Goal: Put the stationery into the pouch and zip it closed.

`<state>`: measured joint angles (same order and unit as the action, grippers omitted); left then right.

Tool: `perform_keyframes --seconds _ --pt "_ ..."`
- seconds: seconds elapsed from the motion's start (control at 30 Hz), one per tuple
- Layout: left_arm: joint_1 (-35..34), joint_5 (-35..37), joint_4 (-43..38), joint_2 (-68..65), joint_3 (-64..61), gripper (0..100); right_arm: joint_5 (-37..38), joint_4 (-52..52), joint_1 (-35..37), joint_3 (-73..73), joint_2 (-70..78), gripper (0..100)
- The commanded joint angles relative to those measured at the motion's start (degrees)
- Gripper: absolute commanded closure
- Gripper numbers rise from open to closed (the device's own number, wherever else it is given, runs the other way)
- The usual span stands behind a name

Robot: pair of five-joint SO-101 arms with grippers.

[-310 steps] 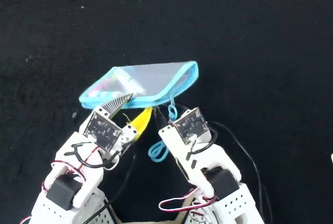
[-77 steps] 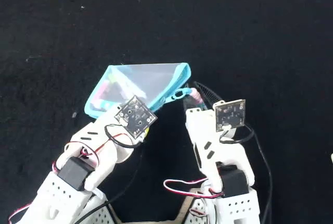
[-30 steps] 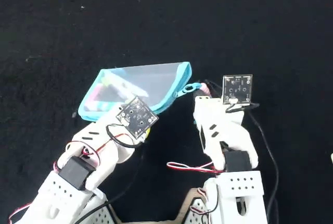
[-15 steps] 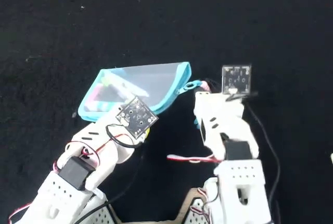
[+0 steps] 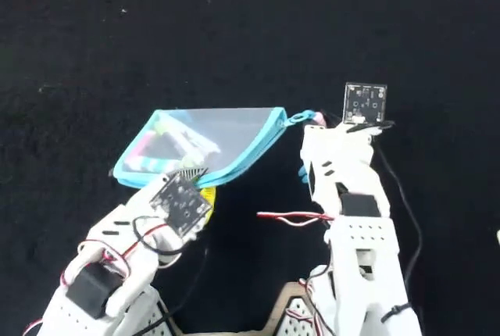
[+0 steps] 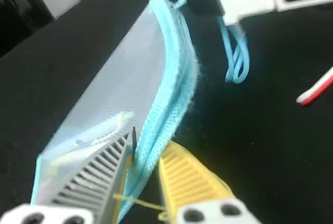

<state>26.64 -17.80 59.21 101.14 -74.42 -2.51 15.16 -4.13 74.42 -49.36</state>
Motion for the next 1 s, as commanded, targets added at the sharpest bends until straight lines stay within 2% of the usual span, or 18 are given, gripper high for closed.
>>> perform_keyframes --seconds 0.0,0.63,0.77,0.83,0.97 --pt "-0.4 0.88 2.2 3.16 1.45 97 -0.88 -3.25 -4.75 -4.35 1.36 98.8" --pt "-0.4 0.53 4.04 2.02 2.07 97 -0.97 -2.99 -4.66 -4.18 1.19 98.8" --pt "-0.4 0.53 3.25 2.02 1.63 97 -0.35 -1.05 -1.49 -4.35 1.01 98.6" --pt "-0.92 0.53 2.73 1.93 1.45 97 3.16 2.81 1.14 -5.41 0.57 96.5" --pt "-7.34 0.7 0.53 1.93 1.45 97 13.19 12.66 7.74 -6.55 -3.47 83.1"
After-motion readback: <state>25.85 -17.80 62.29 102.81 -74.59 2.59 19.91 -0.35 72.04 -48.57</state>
